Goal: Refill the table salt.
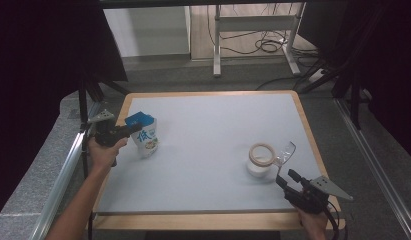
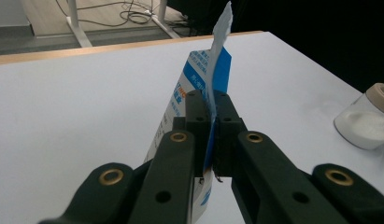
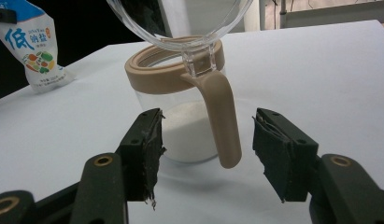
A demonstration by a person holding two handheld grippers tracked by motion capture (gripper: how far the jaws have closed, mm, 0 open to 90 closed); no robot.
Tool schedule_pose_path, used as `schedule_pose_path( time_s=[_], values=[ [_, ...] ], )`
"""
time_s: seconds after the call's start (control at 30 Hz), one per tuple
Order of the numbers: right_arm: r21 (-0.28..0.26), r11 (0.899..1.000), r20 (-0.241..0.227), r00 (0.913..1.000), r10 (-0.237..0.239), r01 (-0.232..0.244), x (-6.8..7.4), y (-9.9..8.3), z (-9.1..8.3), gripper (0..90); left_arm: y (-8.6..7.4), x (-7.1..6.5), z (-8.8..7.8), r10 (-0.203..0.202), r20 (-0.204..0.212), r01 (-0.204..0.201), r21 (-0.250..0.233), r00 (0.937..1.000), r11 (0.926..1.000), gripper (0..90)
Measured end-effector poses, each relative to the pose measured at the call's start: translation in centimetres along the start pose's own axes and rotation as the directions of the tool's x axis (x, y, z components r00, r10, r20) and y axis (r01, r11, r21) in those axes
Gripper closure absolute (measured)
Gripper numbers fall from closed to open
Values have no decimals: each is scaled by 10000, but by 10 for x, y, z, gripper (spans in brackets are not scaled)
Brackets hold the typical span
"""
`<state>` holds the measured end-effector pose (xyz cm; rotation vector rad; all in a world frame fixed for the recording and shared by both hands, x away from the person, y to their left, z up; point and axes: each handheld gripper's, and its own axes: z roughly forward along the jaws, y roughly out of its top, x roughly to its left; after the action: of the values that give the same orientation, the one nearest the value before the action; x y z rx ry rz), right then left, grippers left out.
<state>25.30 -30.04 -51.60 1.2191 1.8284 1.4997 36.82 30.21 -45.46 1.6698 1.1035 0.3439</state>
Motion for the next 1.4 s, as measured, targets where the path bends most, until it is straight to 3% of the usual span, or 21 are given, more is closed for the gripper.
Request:
schedule_pose_path(
  time_s=[0.37,0.5,0.6,0.8,1.3,1.4],
  values=[
    [-50,10000,27,10000,8,-8,-1,1,-1,430,6,-6,4,150,67,-149,-148,9999,9998,804],
    [-56,10000,27,10000,-19,19,0,0,-1,430,5,-6,3,93,-37,-94,-150,9999,9998,721],
    [-51,10000,26,10000,-26,26,0,1,-1,430,2,-9,1,390,-352,-395,-120,9986,9991,630],
    [-24,10000,17,10000,-46,46,0,1,0,427,-6,-8,-1,349,-339,-351,-37,9988,9994,510],
    [-57,10000,7,10000,-55,55,0,1,0,425,-32,0,-9,-155,-354,166,323,9993,9993,443],
    [-100,9999,12,10000,-46,47,-1,2,-1,425,-40,-2,-12,19,-439,0,432,9990,9991,443]
  ],
)
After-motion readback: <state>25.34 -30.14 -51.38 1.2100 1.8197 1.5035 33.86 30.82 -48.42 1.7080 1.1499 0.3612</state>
